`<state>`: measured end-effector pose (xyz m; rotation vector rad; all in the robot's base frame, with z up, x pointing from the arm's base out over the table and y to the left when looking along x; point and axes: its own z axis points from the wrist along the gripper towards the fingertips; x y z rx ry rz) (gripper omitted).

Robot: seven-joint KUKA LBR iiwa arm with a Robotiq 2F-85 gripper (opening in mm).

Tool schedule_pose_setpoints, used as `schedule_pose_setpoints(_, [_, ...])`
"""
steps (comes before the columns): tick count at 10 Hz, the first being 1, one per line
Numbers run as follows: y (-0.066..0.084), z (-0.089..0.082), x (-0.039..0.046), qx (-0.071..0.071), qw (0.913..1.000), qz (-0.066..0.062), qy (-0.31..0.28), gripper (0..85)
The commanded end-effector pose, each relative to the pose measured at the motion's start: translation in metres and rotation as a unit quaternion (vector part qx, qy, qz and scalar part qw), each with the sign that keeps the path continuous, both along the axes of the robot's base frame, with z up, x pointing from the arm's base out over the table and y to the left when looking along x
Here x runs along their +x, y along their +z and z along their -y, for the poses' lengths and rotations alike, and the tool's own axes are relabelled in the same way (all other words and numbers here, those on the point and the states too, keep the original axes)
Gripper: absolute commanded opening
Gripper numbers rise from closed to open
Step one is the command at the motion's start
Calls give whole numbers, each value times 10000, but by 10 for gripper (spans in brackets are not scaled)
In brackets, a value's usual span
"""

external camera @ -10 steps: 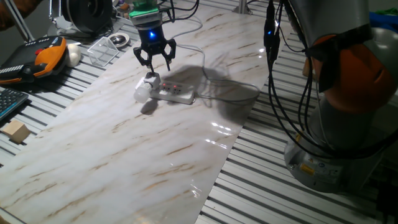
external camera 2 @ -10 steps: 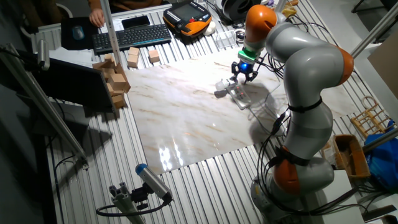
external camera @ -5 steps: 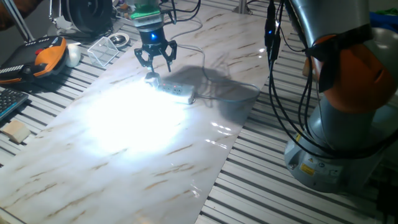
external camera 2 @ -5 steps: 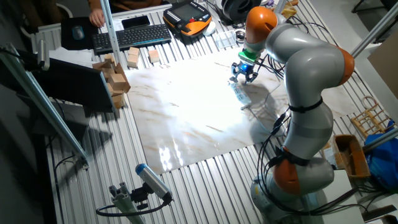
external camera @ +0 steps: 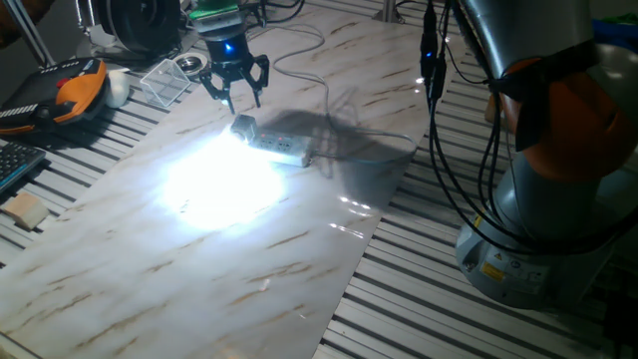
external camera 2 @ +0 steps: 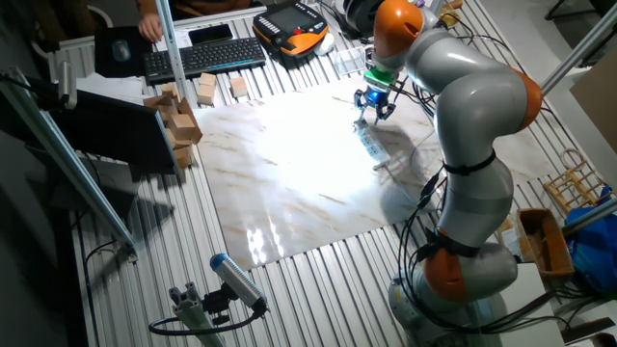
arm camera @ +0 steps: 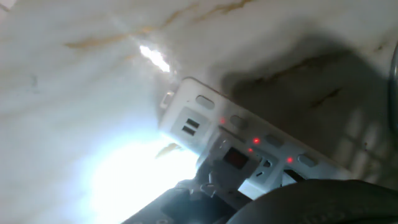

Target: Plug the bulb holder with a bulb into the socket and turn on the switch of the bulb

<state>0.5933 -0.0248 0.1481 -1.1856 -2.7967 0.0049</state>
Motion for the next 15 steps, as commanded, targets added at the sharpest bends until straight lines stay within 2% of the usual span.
schedule_pose_setpoints(1, [64, -102, 38, 86, 9989, -1, 461, 170])
schedule_pose_setpoints(2, [120, -195, 66, 204, 9961, -8, 858, 0])
schedule_pose_setpoints(3, [166, -287, 88, 400, 9891, 78, 1416, 0])
schedule_pose_setpoints(4, [204, -378, 105, 425, 9822, 172, 1819, 0])
schedule_pose_setpoints(5, [251, -475, 117, 359, 9730, 247, 2266, 0])
schedule_pose_setpoints(7, [303, -655, 121, 372, 9526, 327, 3001, 0])
schedule_pose_setpoints(8, [323, -770, 115, 218, 9427, 360, 3309, 0])
schedule_pose_setpoints(9, [352, -892, 101, 138, 9388, 380, 3419, 0])
schedule_pose_setpoints(10, [356, -956, 82, 221, 9366, 410, 3474, 0])
schedule_pose_setpoints(11, [338, -997, 71, 254, 9303, 464, 3629, 0])
schedule_pose_setpoints(12, [329, -1033, 64, 125, 9250, 519, 3761, 0])
schedule_pose_setpoints(15, [328, -1052, 58, 172, 9196, 563, 3885, 0])
